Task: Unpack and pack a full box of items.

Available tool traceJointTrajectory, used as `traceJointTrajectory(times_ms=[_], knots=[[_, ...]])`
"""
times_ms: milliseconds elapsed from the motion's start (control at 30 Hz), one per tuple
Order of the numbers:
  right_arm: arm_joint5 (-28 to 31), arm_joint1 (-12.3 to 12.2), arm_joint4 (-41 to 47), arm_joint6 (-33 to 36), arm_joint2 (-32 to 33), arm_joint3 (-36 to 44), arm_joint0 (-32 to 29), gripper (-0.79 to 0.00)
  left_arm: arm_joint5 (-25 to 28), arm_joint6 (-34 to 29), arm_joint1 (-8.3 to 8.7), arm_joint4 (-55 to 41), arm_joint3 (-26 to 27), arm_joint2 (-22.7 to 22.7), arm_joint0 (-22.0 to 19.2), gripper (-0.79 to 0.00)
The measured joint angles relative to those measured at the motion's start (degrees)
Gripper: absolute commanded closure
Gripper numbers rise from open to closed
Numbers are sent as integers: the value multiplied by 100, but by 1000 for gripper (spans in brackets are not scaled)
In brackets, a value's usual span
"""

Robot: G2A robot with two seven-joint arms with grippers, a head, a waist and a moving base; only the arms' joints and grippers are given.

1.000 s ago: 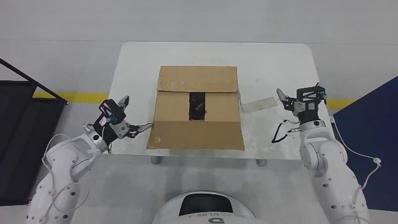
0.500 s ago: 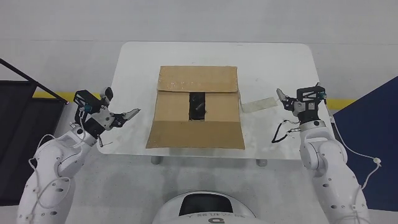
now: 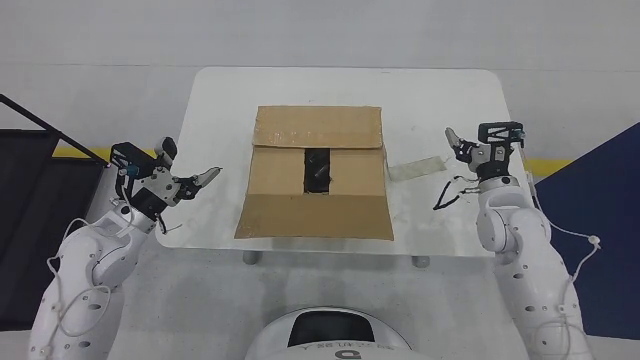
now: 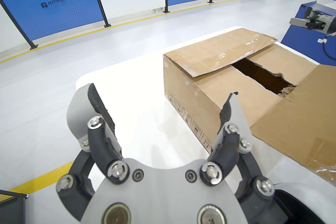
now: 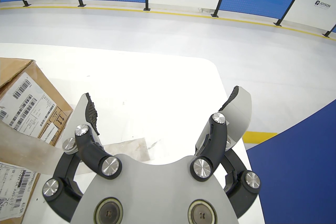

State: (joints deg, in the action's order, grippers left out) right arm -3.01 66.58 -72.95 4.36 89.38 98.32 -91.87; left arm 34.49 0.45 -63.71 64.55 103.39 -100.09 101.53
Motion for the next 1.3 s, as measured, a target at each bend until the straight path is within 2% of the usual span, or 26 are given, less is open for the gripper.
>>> traceJointTrajectory(times_ms=[167,300,433,700,900,1167,1300], knots=[[260,4,-218,116,-227,38,55,-785,0,0,0,0,0,0,0,-785],[743,1,-862,161,-663,439,46,-785,0,0,0,0,0,0,0,-785],[739,23,-1486,466,-1048,673,175,-785,0,0,0,0,0,0,0,-785],[1493,40,-1733,1218,-1457,638,559,-785,0,0,0,0,0,0,0,-785],[1751,35,-1979,1495,-1544,577,727,-785,0,0,0,0,0,0,0,-785],[1516,78,-2475,2075,-1766,560,988,-785,0,0,0,0,0,0,0,-785],[1068,145,-2464,2435,-1875,589,1200,-785,0,0,0,0,0,0,0,-785]])
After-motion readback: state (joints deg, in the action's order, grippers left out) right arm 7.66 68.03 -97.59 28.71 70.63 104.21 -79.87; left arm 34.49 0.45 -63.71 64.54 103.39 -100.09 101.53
